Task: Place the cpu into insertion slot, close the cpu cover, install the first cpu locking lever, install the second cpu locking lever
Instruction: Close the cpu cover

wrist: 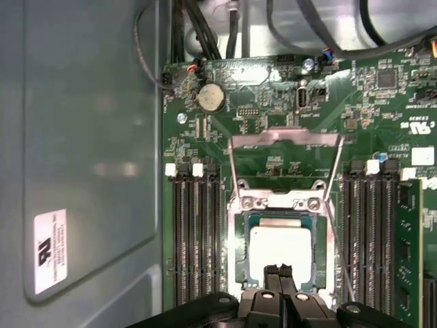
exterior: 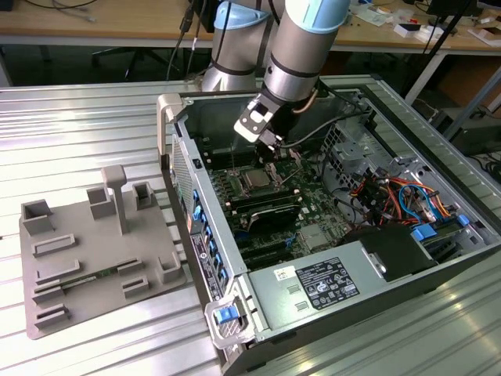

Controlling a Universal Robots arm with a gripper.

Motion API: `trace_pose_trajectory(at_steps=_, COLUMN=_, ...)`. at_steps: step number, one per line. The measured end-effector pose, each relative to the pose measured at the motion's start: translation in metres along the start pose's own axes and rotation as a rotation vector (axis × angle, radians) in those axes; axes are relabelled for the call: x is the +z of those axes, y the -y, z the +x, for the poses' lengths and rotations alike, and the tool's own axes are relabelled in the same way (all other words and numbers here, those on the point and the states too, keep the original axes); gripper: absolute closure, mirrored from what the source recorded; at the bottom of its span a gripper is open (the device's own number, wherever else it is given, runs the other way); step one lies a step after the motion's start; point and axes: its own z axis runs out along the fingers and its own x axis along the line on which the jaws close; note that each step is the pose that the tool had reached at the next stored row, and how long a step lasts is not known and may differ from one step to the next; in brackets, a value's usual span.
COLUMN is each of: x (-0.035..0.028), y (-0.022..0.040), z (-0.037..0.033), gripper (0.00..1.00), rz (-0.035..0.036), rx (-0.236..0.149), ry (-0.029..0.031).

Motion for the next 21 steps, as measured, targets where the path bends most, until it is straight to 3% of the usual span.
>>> trace_pose_trajectory(at_steps=5, x=-0.0003, y=-0.0186, z=-0.0042, gripper=0.89, rz=0.0053, rx=0.0, ry=0.0002)
trace_pose_trajectory(at_steps=9, x=-0.0016, y=-0.0277, z=-0.0044, gripper=0.89, rz=0.0061, rx=0.0, ry=0.0001)
trace_pose_trajectory(at_steps=12, x=-0.0113, y=-0.0354, z=-0.0034, gripper=0.89, rz=0.0075, rx=0.0, ry=0.0)
trace_pose_trajectory(at_steps=15, x=-0.0271, y=-0.0392, z=-0.0027, gripper=0.89, rz=0.009, rx=0.0, ry=-0.0045)
trace_pose_trajectory(at_steps=18, x=-0.0282, y=-0.0516, z=-0.0026, gripper=0.89, rz=0.0251, rx=0.001, ry=-0.0135)
trace_pose_trajectory(at_steps=19, x=-0.0284, y=-0.0635, z=-0.0026, gripper=0.89, rz=0.0412, rx=0.001, ry=-0.0187)
trace_pose_trajectory(at_steps=21, x=-0.0291, y=-0.0693, z=-0.0026, gripper=0.89, rz=0.0462, rx=0.001, ry=-0.0219)
